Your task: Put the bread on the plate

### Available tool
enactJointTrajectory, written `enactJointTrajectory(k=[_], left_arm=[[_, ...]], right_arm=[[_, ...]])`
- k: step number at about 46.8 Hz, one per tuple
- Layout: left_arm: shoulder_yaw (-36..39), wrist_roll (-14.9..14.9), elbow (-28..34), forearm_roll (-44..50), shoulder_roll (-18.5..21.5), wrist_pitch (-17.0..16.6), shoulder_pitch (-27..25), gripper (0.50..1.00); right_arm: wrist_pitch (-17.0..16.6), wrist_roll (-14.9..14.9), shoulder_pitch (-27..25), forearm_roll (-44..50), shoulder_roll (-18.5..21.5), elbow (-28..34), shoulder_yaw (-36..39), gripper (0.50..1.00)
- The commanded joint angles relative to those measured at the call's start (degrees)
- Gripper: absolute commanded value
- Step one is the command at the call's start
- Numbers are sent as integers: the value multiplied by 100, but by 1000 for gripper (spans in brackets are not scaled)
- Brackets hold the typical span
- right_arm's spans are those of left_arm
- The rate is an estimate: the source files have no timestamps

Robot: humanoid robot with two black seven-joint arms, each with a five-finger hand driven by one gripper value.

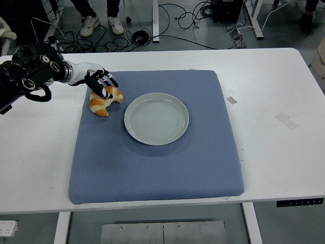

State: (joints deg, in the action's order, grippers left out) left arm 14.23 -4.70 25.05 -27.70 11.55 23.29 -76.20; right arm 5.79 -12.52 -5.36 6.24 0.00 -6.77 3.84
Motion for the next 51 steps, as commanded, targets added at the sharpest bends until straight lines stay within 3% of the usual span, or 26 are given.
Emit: enactJointTrajectory(k=[1, 13, 39, 51], left_arm=[[1, 4, 0, 2, 5, 0, 9, 658], [-8, 4, 0, 2, 14, 9, 9, 616], [-430, -5, 0, 54, 110, 53, -316, 616], [-764, -5, 35, 63, 31, 281, -501, 621]], right_arm=[[1, 4, 0, 9, 0, 0, 3, 1000], [1, -5, 0, 0, 0, 0, -6, 1000], [1, -5, 0, 0, 0, 0, -6, 1000], [1, -5, 0, 0, 0, 0, -6, 1000]])
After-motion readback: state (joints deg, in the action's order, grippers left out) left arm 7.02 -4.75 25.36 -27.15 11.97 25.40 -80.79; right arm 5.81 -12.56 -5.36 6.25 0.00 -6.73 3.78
